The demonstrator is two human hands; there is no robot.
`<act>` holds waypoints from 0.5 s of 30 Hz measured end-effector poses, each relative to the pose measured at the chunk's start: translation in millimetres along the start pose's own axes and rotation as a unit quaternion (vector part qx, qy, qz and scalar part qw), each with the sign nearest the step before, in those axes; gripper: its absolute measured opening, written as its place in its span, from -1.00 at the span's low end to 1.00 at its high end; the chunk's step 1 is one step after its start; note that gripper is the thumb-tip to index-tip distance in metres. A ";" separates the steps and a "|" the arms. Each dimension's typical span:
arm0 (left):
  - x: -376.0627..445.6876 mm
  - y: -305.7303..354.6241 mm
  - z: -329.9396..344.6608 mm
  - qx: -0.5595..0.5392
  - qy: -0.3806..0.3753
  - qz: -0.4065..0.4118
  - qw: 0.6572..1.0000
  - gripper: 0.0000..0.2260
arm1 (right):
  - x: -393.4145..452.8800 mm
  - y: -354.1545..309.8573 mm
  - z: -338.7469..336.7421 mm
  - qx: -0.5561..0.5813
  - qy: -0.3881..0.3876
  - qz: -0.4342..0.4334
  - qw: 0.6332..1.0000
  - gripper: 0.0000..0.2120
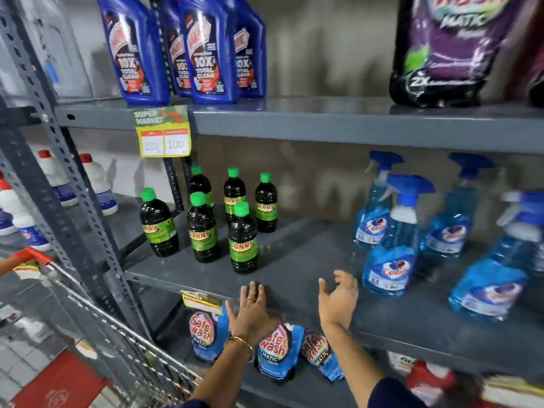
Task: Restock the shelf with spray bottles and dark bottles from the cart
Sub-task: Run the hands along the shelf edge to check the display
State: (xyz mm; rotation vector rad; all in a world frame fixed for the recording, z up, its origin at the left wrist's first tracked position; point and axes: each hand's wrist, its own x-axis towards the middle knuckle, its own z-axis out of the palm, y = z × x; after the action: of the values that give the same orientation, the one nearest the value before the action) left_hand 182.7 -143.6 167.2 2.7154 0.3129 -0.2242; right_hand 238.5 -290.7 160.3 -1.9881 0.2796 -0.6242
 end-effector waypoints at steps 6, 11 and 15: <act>-3.6 64.1 20.0 0.017 -0.045 0.061 0.997 -0.32 | 29.7 24.5 -50.8 -0.050 0.087 0.025 0.995 -0.58; -7.8 96.5 33.1 0.024 -0.059 0.069 0.996 -0.25 | 48.3 36.8 -83.7 -0.018 0.087 0.106 0.990 -0.23; -9.5 104.6 41.4 0.058 -0.066 0.053 0.995 -0.14 | 54.4 43.2 -84.8 -0.008 0.045 0.105 0.993 0.01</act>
State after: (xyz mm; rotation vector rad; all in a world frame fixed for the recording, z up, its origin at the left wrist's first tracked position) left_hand 195.0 -255.8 169.9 2.8039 0.1204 -0.4006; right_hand 241.5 -399.8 171.0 -1.9170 0.5424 -0.5781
